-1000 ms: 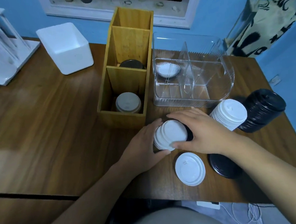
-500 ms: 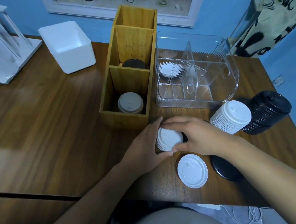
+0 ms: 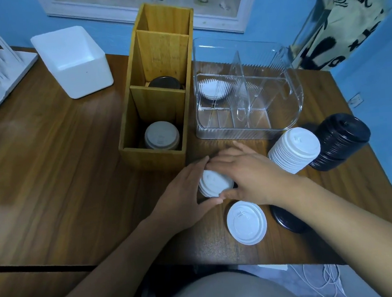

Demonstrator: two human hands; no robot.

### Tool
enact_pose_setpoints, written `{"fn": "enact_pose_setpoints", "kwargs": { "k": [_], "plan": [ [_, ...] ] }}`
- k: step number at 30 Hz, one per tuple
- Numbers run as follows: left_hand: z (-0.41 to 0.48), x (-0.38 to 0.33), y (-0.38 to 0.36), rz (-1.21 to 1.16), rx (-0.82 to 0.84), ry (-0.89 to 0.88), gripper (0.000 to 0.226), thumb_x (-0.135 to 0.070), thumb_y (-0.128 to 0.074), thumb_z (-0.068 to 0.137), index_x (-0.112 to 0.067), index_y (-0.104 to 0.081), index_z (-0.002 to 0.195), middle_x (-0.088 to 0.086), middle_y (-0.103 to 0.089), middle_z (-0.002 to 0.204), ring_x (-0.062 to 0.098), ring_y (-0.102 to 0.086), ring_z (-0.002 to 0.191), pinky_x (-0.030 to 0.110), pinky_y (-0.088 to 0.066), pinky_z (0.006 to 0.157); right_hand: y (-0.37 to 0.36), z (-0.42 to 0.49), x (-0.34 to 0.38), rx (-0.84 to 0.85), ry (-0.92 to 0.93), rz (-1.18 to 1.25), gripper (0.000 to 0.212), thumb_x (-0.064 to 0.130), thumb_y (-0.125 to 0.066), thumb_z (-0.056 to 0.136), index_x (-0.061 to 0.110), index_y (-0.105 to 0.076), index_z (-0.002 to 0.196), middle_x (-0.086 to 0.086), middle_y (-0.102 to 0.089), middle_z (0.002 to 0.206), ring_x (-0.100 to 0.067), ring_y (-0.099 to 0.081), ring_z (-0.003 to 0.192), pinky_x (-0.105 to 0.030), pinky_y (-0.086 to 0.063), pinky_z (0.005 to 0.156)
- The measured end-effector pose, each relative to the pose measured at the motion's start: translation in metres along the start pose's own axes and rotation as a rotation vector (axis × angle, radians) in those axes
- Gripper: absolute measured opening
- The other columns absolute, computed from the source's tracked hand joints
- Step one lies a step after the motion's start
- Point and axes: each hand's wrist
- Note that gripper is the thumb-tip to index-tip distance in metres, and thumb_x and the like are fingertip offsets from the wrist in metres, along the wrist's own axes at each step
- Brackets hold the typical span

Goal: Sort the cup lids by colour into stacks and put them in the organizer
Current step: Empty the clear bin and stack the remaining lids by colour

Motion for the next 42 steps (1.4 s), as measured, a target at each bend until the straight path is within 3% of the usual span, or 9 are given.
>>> {"fn": "enact_pose_setpoints", "kwargs": {
  "k": [6,11,17,22,26,29,31,36,42],
  "plan": [
    [0.000,-0.002,0.000,0.059,-0.019,-0.032,0.082,-0.051,-0.076,0.085,-0.022,-0.038,0.152,-0.005,-0.047,0.153,0.009,-0.042,0.140,0.025,-0.036,0.115,-0.005,-0.080,0.029,-0.251,-0.107,0.193,0.048,0.052,-0.067,0.091,0.025,-0.060,0.130,0.014,-0.057,0.130,-0.011,-0.052,0.119,-0.033,-0.050,0.093],
    [0.001,-0.004,0.001,0.061,-0.018,-0.019,0.082,-0.052,-0.077,0.084,-0.023,-0.039,0.151,-0.007,-0.047,0.152,0.008,-0.042,0.139,0.023,-0.035,0.113,-0.049,-0.115,0.050,-0.124,-0.060,0.018,0.035,0.054,-0.066,0.088,0.031,-0.060,0.113,0.015,-0.059,0.107,-0.013,-0.058,0.097,-0.028,-0.050,0.076],
    [0.001,-0.005,0.000,0.068,-0.019,0.005,0.083,-0.052,-0.078,0.082,-0.025,-0.040,0.151,-0.007,-0.047,0.153,0.008,-0.043,0.138,0.025,-0.036,0.113,-0.053,-0.116,0.060,-0.390,-0.240,0.455,0.022,0.030,-0.069,0.092,0.031,-0.062,0.113,0.020,-0.063,0.102,-0.004,-0.062,0.097,-0.023,-0.050,0.080],
    [0.000,-0.006,0.002,0.071,-0.016,0.002,0.081,-0.050,-0.079,0.083,-0.024,-0.041,0.150,-0.006,-0.047,0.152,0.008,-0.043,0.137,0.022,-0.034,0.111,-0.068,-0.115,0.056,-0.323,-0.128,0.069,0.024,0.034,-0.067,0.094,0.026,-0.061,0.116,0.014,-0.061,0.106,-0.014,-0.059,0.098,-0.026,-0.044,0.084],
    [0.000,-0.006,0.002,0.073,-0.007,-0.006,0.081,-0.048,-0.079,0.084,-0.022,-0.041,0.151,-0.005,-0.048,0.152,0.010,-0.043,0.138,0.022,-0.033,0.112,-0.052,-0.112,0.069,-0.598,-0.411,0.878,0.023,0.006,-0.071,0.091,0.019,-0.067,0.109,0.007,-0.067,0.088,-0.011,-0.064,0.081,-0.023,-0.052,0.078],
    [0.001,-0.005,0.002,0.071,-0.007,-0.003,0.081,-0.049,-0.078,0.083,-0.023,-0.041,0.150,-0.005,-0.047,0.152,0.010,-0.043,0.138,0.019,-0.030,0.110,-0.048,-0.103,0.063,-0.540,-0.612,1.235,0.025,0.004,-0.066,0.093,0.021,-0.065,0.112,-0.004,-0.067,0.085,-0.018,-0.061,0.075,-0.031,-0.053,0.077],
    [0.001,-0.006,0.002,0.067,-0.005,0.003,0.081,-0.049,-0.078,0.083,-0.023,-0.041,0.150,-0.006,-0.047,0.152,0.009,-0.043,0.137,0.018,-0.029,0.110,-0.051,-0.099,0.057,-0.438,-0.673,1.125,0.023,0.008,-0.065,0.095,0.026,-0.066,0.110,0.001,-0.070,0.089,-0.022,-0.064,0.080,-0.038,-0.056,0.080],
    [0.000,-0.006,0.002,0.076,-0.005,0.002,0.081,-0.050,-0.078,0.083,-0.023,-0.041,0.150,-0.006,-0.047,0.152,0.009,-0.043,0.137,0.012,-0.026,0.107,-0.059,-0.104,0.057,-0.430,-0.569,0.397,0.025,0.019,-0.066,0.095,0.029,-0.064,0.118,0.022,-0.062,0.111,0.001,-0.061,0.098,-0.017,-0.050,0.084],
    [0.000,-0.004,0.002,0.074,0.000,-0.001,0.082,-0.051,-0.078,0.083,-0.023,-0.040,0.151,-0.007,-0.046,0.152,0.007,-0.041,0.138,0.014,-0.029,0.109,-0.065,-0.111,0.064,-0.148,-0.285,0.244,0.066,0.062,-0.066,0.083,0.034,-0.050,0.141,0.021,-0.044,0.148,-0.005,-0.041,0.135,-0.030,-0.044,0.105]
  ]
}}
Point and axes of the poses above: each hand's wrist, its own z-axis towards the middle knuckle, its own y-axis out of the back of the hand, x = y × z
